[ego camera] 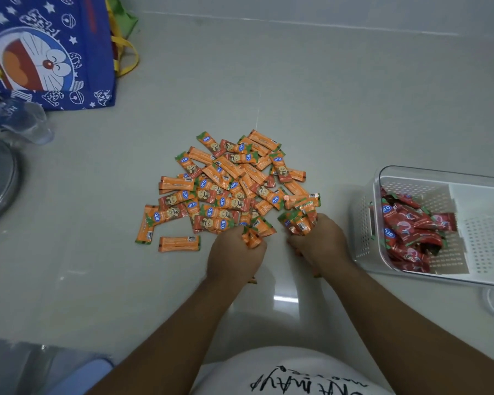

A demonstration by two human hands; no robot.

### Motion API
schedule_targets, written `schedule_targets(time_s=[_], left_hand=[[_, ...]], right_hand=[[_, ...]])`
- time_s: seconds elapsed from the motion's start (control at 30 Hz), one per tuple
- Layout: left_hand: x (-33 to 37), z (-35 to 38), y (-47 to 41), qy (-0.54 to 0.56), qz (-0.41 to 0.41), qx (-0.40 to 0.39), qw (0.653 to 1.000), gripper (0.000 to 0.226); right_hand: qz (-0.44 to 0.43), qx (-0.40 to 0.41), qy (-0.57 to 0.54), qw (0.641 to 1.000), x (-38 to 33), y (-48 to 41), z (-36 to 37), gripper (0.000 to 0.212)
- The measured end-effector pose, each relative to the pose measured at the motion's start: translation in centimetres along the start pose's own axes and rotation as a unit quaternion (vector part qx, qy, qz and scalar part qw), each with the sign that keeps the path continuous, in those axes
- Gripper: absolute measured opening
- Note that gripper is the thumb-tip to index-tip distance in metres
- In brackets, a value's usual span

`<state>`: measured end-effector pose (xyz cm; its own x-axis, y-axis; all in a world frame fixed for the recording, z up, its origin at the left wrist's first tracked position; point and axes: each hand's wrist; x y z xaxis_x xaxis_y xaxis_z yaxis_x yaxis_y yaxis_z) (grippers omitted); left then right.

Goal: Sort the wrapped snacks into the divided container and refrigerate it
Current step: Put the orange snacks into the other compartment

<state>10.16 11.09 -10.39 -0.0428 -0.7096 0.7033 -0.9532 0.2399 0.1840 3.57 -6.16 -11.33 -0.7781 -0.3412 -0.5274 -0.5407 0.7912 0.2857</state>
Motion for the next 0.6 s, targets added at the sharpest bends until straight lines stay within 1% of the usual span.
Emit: schedule_targets(time_s=[0.13,0.23,0.33,0.4,0.47,0.6], left_hand=[[0.0,-0.4,0.2,0.009,0.006,-0.015,1.000,0.022],[-0.1,-0.7,0.3,0.021,0.015,-0.031,0.999,0.017],[-0.2,-1.1,0.4,0.030,0.022,-0.037,0.999,0.015],[-0.1,-1.5,0.3,0.036,0.028,-0.032,0.998,0.016],[0.1,-1.9,0.1,0.036,0.046,-0.020,0.998,0.023],[1.8,-3.3,-0.3,0.064,0.082,0.012,0.995,0.024]], right_hand=[[-0.028,0.002,0.018,0.999,0.1,0.8,-0.3,0.033],[-0.017,-0.013,-0.001,1.000,0.3,1.5,-0.5,0.027],[0.003,-0.029,-0.031,0.999,0.3,2.3,-0.6,0.029],[0.008,-0.016,-0.053,0.998,0.0,2.9,-0.8,0.029],[0.006,0.004,-0.072,0.997,-0.7,3.3,-1.5,0.029],[-0.008,0.010,-0.122,0.992,-2.5,3.7,-3.7,0.030]])
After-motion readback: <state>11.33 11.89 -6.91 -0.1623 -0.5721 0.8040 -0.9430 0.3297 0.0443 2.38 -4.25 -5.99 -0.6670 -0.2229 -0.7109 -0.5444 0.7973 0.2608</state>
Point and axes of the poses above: each hand's wrist, its own y-axis away from the middle knuckle, its own z-axis out of the palm, x = y × z, and after that the axes turned 9 degrees about x, right-handed
